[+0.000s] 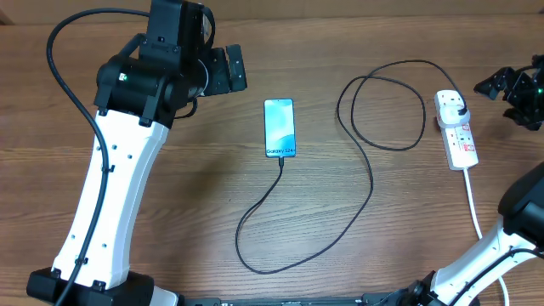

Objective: Plug charger to phone and switch on socket
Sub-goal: 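Move the right gripper over the white power strip's switch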

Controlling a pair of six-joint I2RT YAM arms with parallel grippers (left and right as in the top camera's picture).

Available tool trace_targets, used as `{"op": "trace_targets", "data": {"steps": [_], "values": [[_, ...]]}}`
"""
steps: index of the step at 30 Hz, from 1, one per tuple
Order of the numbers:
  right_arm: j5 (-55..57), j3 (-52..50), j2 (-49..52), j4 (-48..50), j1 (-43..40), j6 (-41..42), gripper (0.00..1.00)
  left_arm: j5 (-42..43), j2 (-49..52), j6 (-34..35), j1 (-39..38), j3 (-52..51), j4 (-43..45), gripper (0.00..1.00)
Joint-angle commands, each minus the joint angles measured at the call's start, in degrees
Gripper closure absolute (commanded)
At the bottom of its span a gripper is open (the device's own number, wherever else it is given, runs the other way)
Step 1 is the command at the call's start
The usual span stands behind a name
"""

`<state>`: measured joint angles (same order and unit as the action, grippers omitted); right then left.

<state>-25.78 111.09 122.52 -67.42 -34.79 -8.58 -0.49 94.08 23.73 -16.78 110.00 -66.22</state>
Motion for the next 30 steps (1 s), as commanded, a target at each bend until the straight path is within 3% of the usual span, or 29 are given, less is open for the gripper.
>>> {"op": "trace_targets", "data": {"steps": [1,5,30], "values": [[-5.4,1.3,-2.6,0.3,0.2,-7.1,0.0,0.1,0.4,-1.0,0.2,0.6,0.0,0.01],[-13.0,0.0,-2.5,0.4,0.2,-13.1,0.0,0.1,0.4,-1.0,0.2,0.6,0.0,0.01],[-12.5,-12.5,-1.0,10.3,0.8,-12.7,0.0,0.1,0.4,-1.0,0.2,0.6,0.0,0.0]]}}
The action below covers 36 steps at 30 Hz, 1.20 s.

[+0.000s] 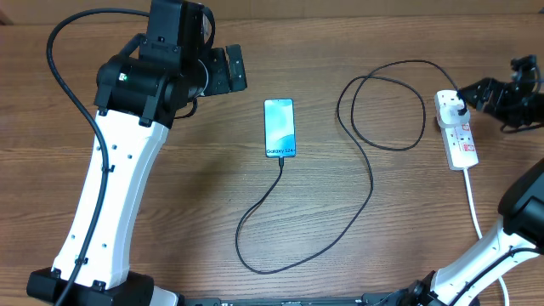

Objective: Plug charger to phone and switch on socket
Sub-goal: 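Move the right gripper over the white power strip's switch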

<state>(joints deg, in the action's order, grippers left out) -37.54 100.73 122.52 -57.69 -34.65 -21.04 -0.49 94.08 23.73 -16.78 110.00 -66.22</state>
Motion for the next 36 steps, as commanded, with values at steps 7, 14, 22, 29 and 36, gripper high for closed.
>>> {"op": "trace_targets", "data": {"steps": [7,14,22,29,36], "values": [[-0.7,-3.0,-1.0,0.4,0.9,-0.2,0.0,0.1,0.4,-1.0,0.2,0.6,0.0,0.0],[-0.5,-3.0,-1.0,0.7,0.9,-0.2,0.0,0.1,0.4,-1.0,0.2,0.6,0.0,0.01],[0.5,-3.1,-1.0,0.6,0.9,-0.2,0.0,0.1,0.4,-1.0,0.2,0.6,0.0,0.01],[0.5,-4.5,-1.0,1.1,0.9,-0.2,0.0,0.1,0.4,-1.0,0.2,0.6,0.0,0.01],[0.4,-6.9,-1.0,2.3,0.9,-0.2,0.0,0.1,0.4,-1.0,0.2,0.6,0.0,0.0]]}}
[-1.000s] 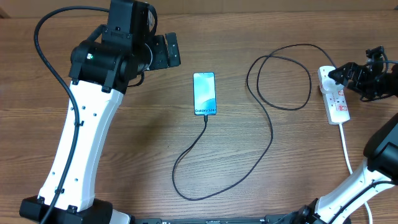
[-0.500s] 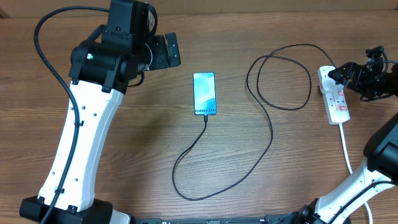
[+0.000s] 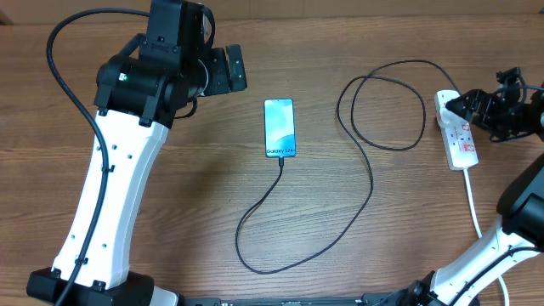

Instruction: Plug charger to phone and switch on socket

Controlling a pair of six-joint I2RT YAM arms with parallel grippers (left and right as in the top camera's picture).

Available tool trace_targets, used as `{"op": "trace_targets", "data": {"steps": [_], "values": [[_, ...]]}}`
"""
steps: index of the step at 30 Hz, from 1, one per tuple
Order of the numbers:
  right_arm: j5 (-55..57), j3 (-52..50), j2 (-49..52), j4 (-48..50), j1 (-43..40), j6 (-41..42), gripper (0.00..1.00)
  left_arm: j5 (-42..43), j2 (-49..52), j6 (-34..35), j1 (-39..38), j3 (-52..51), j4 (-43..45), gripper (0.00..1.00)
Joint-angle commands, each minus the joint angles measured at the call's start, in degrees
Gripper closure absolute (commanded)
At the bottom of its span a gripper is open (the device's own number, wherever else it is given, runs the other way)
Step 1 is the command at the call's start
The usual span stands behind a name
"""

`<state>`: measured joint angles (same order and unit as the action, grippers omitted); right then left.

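A phone [image 3: 280, 127] lies face up in the middle of the table, its screen lit blue. The black charger cable [image 3: 371, 174] is plugged into its near end and loops right to a black plug in the white socket strip [image 3: 460, 140]. My right gripper [image 3: 466, 106] hovers over the strip's far end, right at the plug; whether its fingers are open or shut is unclear. My left gripper [image 3: 236, 70] hangs to the left of the phone, well apart from it, its fingers not visible enough to judge.
The strip's white lead [image 3: 473, 204] runs toward the near edge of the wooden table [image 3: 170, 212]. The left arm's white links [image 3: 106, 195] stand over the left side. The table's far edge [image 3: 340, 19] lies just behind the cable loop.
My right gripper has moved left and slightly nearer, from beside the strip's far end to over the plug. Phone, cable and left arm are unchanged.
The right gripper was first off to the right of the strip near the table's right edge. Then it was closer, just right of the plug. Now it sits over the strip's far end. The phone stayed plugged in with its screen lit throughout.
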<state>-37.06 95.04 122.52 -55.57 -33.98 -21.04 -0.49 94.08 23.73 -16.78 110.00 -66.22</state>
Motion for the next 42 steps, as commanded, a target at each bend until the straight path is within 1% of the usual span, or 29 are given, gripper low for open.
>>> {"op": "trace_targets", "data": {"steps": [1,29,38,42], "values": [[-0.1,-1.2,-1.0,0.0,0.3,-0.2,0.0,0.1,0.4,-1.0,0.2,0.6,0.0,0.0],[0.2,-1.3,-0.9,0.2,1.0,-0.2,0.0,0.1,0.4,-1.0,0.2,0.6,0.0,0.0],[5.4,-1.3,-0.9,0.4,3.2,0.0,0.0,0.1,0.4,-1.0,0.2,0.6,0.0,0.0],[6.0,-1.3,-0.9,0.1,3.2,0.0,0.0,0.1,0.4,-1.0,0.2,0.6,0.0,0.0]]}}
